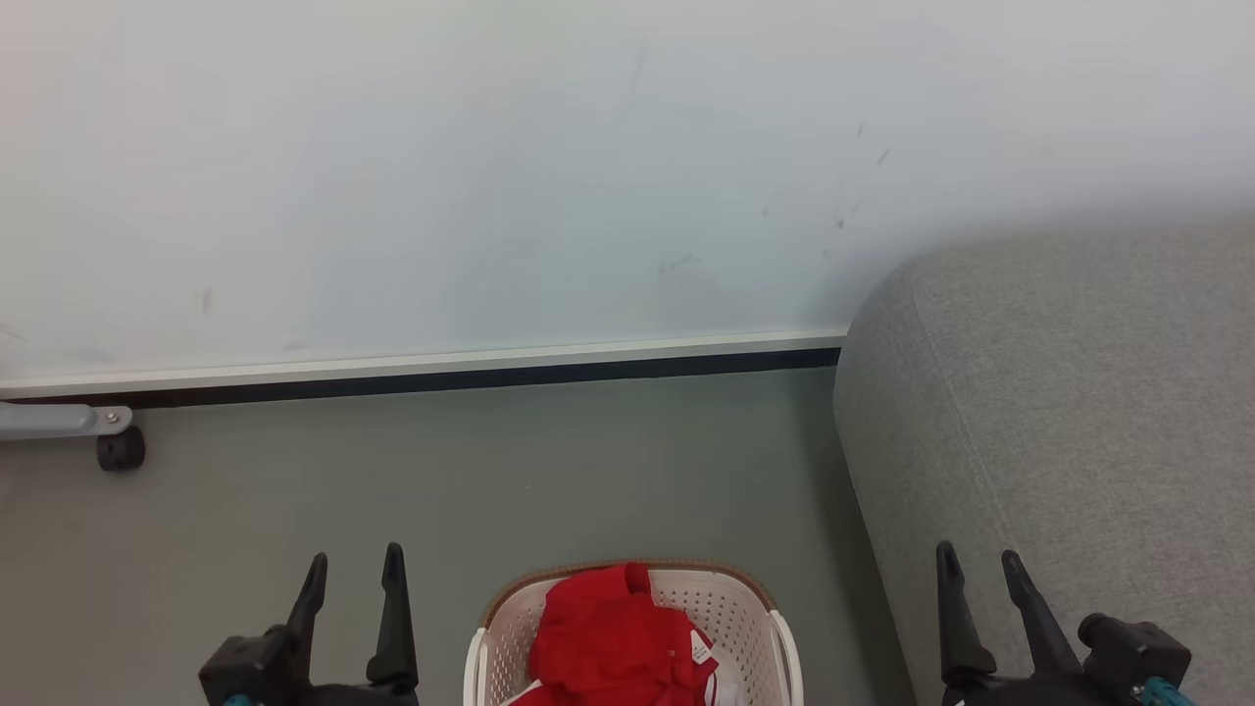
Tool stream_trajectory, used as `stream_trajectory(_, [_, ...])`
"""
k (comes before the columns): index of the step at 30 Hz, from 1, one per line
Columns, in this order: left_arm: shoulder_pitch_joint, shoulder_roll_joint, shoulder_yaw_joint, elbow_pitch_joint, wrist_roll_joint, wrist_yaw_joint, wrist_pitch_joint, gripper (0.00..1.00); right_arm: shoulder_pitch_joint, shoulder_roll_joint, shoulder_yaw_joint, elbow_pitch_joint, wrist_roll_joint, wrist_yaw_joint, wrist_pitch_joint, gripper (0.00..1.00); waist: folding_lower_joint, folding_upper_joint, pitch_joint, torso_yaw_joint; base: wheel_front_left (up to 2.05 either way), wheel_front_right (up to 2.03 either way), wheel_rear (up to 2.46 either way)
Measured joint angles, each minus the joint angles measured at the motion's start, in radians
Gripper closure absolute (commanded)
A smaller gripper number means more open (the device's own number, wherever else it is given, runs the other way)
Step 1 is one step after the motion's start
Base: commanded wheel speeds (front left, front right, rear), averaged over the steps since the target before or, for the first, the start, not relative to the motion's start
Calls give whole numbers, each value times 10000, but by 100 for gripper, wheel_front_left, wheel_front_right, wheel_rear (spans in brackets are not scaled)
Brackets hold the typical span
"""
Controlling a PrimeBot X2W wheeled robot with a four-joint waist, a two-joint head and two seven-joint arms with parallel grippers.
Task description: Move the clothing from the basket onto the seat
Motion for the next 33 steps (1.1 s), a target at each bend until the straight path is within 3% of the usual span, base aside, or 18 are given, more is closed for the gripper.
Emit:
stream_trajectory(13, [269,-2,-42,65,1534,217,-476,0,93,-50,374,-98,-1789,-217,-476,0,0,0,-59,-5,0,0,0])
stream_trajectory(33, [291,-50,100,232,1544,115,-476,0,213,-36,244,-61,-1816,-203,-476,0,0,1,-1,-26,0,0,0])
